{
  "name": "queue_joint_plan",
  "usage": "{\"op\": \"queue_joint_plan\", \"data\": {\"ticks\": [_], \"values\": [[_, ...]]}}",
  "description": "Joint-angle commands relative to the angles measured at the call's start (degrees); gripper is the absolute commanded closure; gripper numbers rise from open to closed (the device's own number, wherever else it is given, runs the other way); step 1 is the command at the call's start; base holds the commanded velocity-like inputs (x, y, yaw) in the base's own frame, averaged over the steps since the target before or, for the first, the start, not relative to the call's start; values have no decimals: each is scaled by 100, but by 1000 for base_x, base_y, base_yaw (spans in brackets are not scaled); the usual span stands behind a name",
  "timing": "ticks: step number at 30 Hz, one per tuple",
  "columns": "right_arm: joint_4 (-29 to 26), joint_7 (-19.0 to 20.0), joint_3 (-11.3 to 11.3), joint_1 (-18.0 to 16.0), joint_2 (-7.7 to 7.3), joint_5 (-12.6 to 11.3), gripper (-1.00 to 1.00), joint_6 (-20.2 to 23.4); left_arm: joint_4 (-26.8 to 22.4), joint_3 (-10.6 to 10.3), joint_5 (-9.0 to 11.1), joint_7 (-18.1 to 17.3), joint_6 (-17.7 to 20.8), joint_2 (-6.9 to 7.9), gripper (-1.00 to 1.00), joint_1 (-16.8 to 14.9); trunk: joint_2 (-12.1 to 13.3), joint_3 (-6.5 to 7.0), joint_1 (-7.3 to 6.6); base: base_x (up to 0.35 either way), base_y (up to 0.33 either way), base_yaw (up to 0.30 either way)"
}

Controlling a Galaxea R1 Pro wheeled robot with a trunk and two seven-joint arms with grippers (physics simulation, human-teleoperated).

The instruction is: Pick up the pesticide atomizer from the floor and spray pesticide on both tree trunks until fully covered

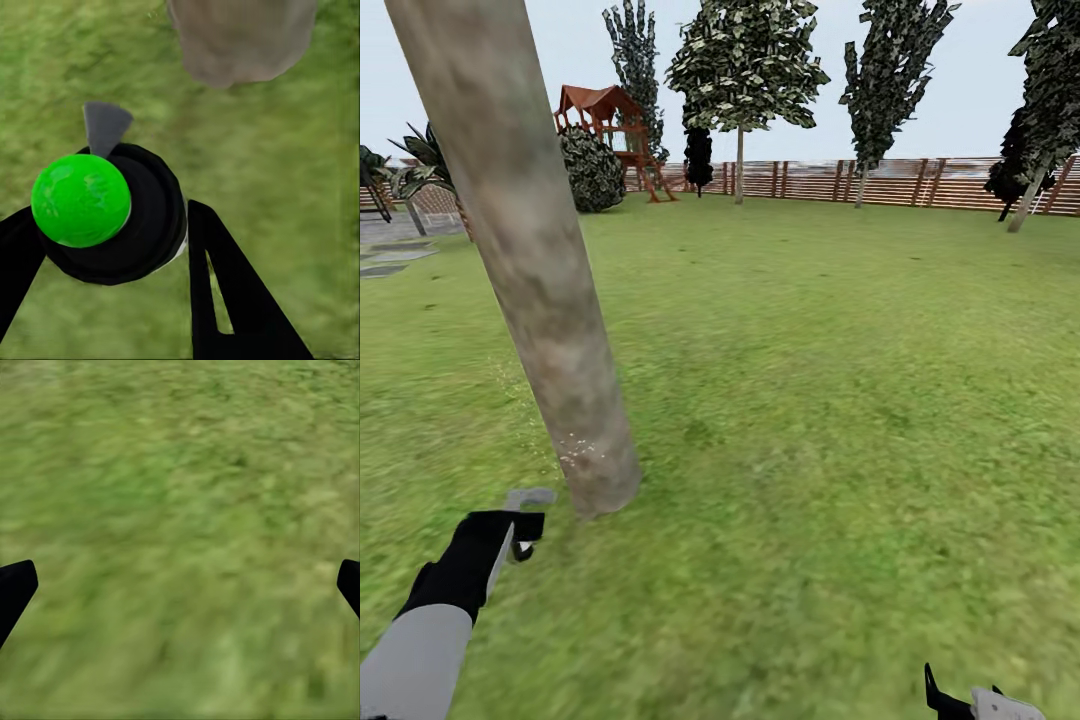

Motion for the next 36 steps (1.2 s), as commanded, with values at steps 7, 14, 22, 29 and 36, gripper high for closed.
{"op": "queue_joint_plan", "data": {"ticks": [7,14,22,29,36], "values": [[8,0,1,0,0,4,-100,0,-20,-1283,-12,-659,368,-2,100,-215,0,0,0,0,0,0],[8,0,1,0,0,5,-100,0,0,-1054,-22,-1349,433,1140,100,-518,0,0,0,0,0,0],[8,0,1,0,0,0,-100,0,-22,-958,-33,-1532,441,851,100,-461,0,0,0,0,0,0],[8,0,1,0,0,0,-100,0,-391,-966,-55,-1534,796,787,100,-527,0,0,0,-140,35,0],[8,0,1,0,0,0,-100,0,-1611,-1322,-25,-1548,2162,447,100,-800,0,0,0,-6,1,0]]}}
